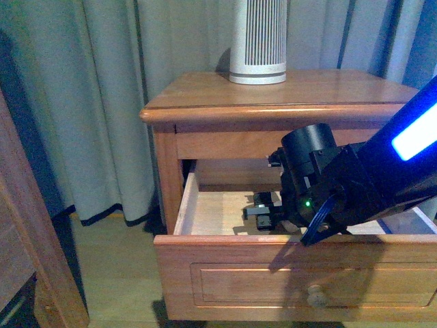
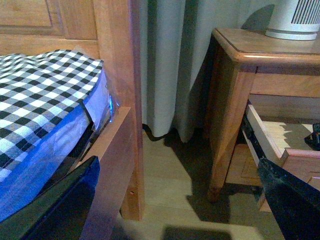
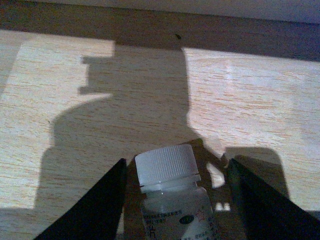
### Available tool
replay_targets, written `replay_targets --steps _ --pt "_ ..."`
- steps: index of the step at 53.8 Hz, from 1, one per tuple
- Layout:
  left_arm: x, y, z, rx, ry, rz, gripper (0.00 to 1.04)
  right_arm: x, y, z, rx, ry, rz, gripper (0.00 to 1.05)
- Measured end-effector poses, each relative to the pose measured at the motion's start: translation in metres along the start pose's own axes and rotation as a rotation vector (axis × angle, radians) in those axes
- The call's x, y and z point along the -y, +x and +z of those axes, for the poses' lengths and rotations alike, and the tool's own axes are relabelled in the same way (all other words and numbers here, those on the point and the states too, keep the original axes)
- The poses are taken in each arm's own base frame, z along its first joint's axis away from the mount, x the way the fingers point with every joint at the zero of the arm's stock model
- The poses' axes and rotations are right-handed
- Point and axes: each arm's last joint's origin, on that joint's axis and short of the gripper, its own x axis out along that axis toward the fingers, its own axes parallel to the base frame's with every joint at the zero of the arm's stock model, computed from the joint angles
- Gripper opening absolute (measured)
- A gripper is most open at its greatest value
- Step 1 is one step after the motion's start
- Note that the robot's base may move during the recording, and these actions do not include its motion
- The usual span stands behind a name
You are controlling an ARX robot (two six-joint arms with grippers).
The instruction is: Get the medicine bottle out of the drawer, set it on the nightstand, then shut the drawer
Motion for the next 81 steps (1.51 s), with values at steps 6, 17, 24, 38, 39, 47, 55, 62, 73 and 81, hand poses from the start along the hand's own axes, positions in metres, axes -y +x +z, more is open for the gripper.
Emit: replay_targets --steps 6,17,24,38,39,47,55,62,73,81 --pt "0.000 0.000 0.000 0.000 0.000 0.000 0.98 0.000 0.000 0.000 -0.003 0.000 -0.004 0.42" --pt "0.000 0.000 0.000 0.000 0.000 0.000 0.98 -0.002 -0.007 0.004 -0.027 0.036 -0.015 0.30" --pt "0.000 0.000 0.000 0.000 0.000 0.000 0.98 -0.006 -0.028 0.013 -0.052 0.090 0.001 0.30" --pt "0.000 0.000 0.000 0.000 0.000 0.000 0.98 -0.015 -0.111 0.047 -0.113 0.220 0.049 0.30" --pt "0.000 0.000 0.000 0.000 0.000 0.000 0.98 -0.016 -0.119 0.051 -0.112 0.231 0.054 0.30" --pt "0.000 0.000 0.000 0.000 0.000 0.000 0.98 -0.013 -0.167 0.084 -0.024 0.248 0.064 0.30" --pt "0.000 0.000 0.000 0.000 0.000 0.000 0.98 0.003 -0.199 0.135 0.203 0.221 0.039 0.30" --pt "0.000 0.000 0.000 0.000 0.000 0.000 0.98 0.028 -0.210 0.180 0.334 0.195 -0.032 0.30" --pt "0.000 0.000 0.000 0.000 0.000 0.000 0.98 0.068 -0.172 0.219 0.376 0.181 -0.152 0.30" --pt "0.000 0.000 0.000 0.000 0.000 0.000 0.98 0.083 -0.117 0.210 0.306 0.186 -0.232 0.30"
